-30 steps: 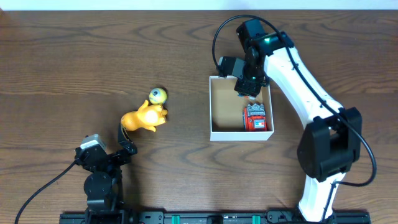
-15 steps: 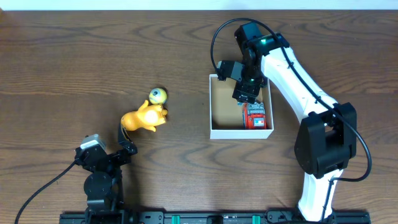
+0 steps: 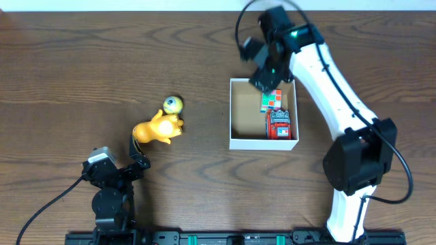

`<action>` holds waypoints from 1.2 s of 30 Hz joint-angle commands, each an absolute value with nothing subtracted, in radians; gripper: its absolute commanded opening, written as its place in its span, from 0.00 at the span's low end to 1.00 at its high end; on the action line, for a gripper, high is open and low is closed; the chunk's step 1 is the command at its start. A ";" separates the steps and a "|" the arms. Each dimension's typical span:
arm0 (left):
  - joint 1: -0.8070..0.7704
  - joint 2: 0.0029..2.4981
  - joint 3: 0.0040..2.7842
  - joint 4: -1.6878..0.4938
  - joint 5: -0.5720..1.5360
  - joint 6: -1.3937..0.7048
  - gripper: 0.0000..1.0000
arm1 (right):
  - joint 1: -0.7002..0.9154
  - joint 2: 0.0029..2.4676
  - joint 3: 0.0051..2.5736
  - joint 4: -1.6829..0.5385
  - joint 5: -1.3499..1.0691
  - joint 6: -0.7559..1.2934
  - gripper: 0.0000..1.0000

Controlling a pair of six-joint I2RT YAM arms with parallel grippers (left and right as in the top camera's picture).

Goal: Pack container
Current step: 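Raise the right gripper out of the box to the right side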

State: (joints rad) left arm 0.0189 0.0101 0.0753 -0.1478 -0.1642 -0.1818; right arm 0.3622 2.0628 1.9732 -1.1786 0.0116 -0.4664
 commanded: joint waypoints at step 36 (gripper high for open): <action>0.022 0.005 0.047 -0.155 -0.172 -0.165 0.98 | -0.370 1.966 1.471 -1.027 0.076 0.057 0.97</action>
State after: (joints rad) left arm 0.0189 0.0101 0.0753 -0.1478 -0.1642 -0.1818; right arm -0.3576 1.9701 1.4929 -1.0534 0.1139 0.1188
